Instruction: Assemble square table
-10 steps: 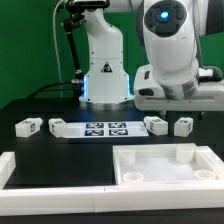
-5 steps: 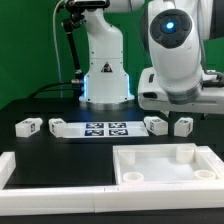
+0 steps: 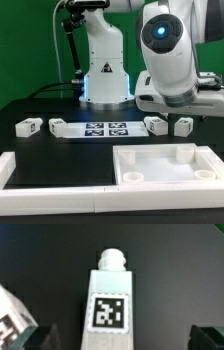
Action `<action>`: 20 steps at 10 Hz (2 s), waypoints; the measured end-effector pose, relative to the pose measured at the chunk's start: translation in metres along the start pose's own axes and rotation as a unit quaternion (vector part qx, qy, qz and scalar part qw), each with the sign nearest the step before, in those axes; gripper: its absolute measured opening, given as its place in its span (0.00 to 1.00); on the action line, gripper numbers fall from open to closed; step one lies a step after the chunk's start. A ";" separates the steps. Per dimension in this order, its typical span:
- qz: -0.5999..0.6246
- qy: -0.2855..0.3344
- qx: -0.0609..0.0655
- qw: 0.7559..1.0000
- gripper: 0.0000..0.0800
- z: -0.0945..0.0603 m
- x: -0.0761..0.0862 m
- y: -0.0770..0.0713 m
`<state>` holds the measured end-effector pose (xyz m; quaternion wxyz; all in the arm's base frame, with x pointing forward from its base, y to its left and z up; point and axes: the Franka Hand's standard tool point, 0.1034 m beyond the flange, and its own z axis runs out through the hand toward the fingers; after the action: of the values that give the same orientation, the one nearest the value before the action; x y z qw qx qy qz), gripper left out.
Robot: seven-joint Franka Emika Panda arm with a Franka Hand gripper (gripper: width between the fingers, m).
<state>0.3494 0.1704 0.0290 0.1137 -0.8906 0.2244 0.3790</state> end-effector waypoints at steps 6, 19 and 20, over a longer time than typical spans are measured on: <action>0.016 -0.035 0.007 0.999 0.81 0.016 -0.002 0.000; 0.026 -0.052 0.002 0.998 0.36 0.033 0.002 0.003; 0.026 -0.052 0.002 0.998 0.36 0.033 0.002 0.003</action>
Offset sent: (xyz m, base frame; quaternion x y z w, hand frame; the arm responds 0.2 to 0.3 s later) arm 0.0000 0.0000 0.0000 0.0000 0.0000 0.0000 1.0000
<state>0.3286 0.1790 0.0048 0.1167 -0.8634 0.2419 0.4271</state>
